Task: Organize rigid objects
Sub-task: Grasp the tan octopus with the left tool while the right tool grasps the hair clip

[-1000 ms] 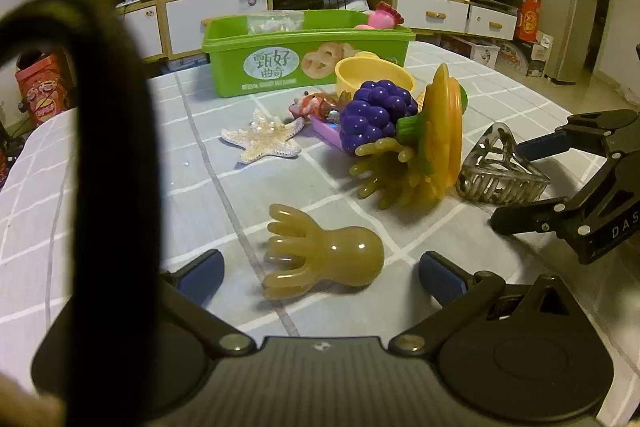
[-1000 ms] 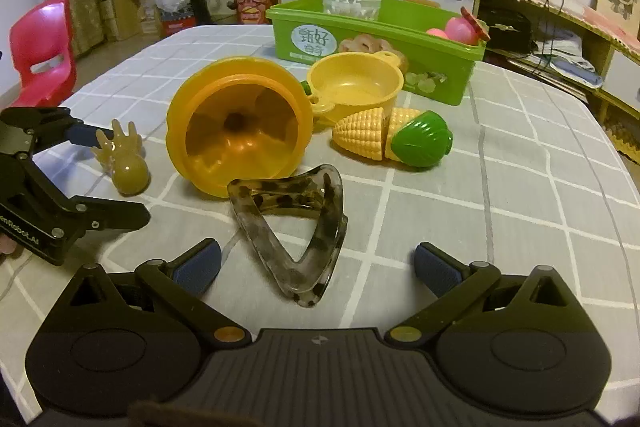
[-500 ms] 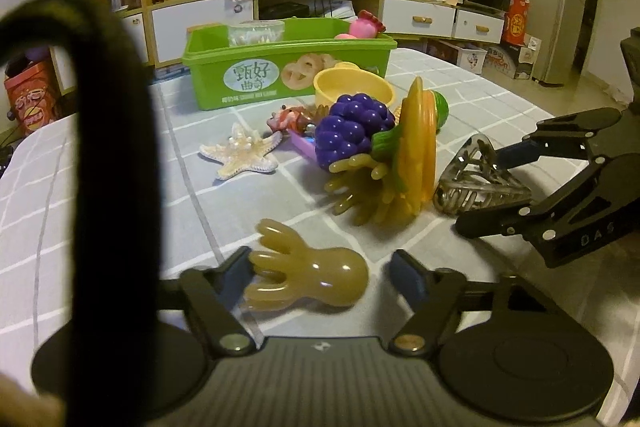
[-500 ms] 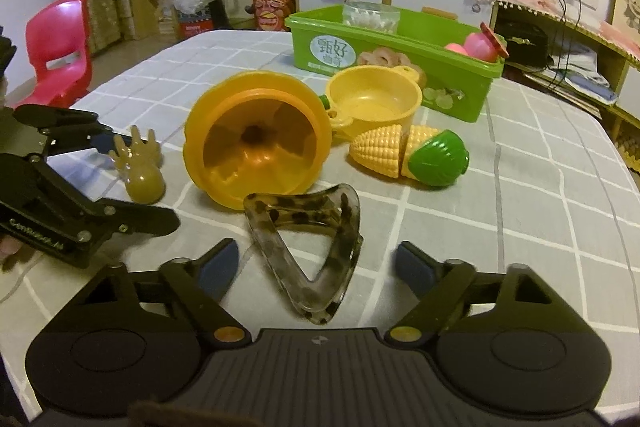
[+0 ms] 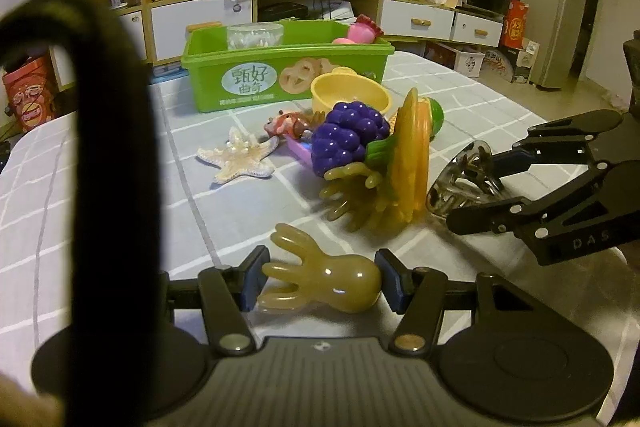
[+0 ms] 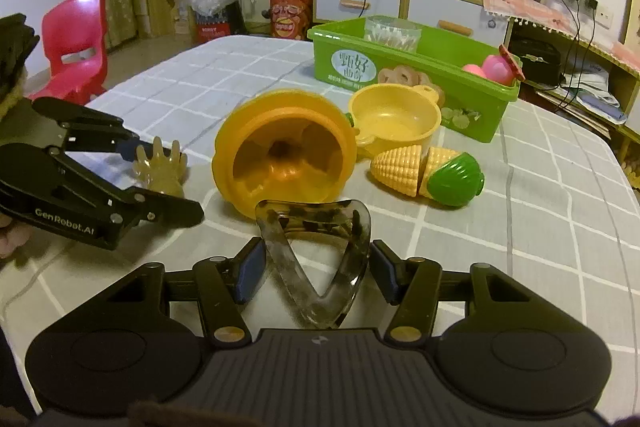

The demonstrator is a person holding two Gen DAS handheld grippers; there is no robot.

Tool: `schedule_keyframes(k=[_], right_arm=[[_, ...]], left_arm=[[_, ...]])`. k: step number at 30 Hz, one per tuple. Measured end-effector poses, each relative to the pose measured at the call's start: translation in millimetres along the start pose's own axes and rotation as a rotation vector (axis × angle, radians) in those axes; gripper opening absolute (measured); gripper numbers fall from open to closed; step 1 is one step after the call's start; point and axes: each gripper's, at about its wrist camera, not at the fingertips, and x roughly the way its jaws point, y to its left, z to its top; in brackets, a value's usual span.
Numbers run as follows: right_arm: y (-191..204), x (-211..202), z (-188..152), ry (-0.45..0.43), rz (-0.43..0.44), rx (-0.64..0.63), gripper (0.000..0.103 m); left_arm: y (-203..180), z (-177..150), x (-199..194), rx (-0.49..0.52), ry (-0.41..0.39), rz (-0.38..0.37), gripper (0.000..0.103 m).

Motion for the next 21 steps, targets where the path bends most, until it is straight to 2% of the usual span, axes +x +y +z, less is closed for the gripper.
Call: schedule_keyframes(k=[12,21], right_arm=[[-17,-15,18,-0.042,-0.027,0.072,0.057],[-38,-22,36,-0.077,-0.074,0.149,0.057]], left_arm=[[5,18,-8,-0.061,-0.023,-0.005,0.037],[16,44,-11,-0.11,-0.051,0.021,0.037]])
